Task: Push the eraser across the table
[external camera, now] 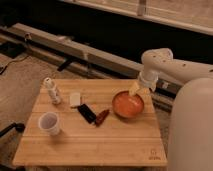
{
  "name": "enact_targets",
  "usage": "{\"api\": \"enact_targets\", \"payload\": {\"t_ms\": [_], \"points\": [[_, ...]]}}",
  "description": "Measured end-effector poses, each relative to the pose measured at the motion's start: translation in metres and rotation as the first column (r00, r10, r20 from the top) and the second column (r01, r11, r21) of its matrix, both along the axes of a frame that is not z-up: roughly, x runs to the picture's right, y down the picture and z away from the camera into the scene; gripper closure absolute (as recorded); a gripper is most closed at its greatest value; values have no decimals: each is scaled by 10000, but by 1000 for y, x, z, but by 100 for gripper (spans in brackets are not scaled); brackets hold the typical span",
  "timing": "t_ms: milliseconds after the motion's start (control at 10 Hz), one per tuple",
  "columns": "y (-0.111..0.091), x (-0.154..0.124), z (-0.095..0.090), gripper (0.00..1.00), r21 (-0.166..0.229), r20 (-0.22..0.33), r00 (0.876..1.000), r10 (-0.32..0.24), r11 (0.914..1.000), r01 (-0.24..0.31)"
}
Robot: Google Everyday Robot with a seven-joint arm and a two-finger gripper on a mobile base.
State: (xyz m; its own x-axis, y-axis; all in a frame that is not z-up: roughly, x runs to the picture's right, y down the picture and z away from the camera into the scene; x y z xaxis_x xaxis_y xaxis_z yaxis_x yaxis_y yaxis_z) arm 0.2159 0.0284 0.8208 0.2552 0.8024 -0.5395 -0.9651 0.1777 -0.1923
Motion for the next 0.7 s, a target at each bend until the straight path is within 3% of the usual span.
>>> {"api": "enact_targets", "payload": {"t_ms": [500, 700], "points": [[0, -2, 1, 20, -9, 4, 10000, -87, 10000, 87], [-2, -20, 5, 20, -12, 472, 9965, -691, 9976, 693]]}}
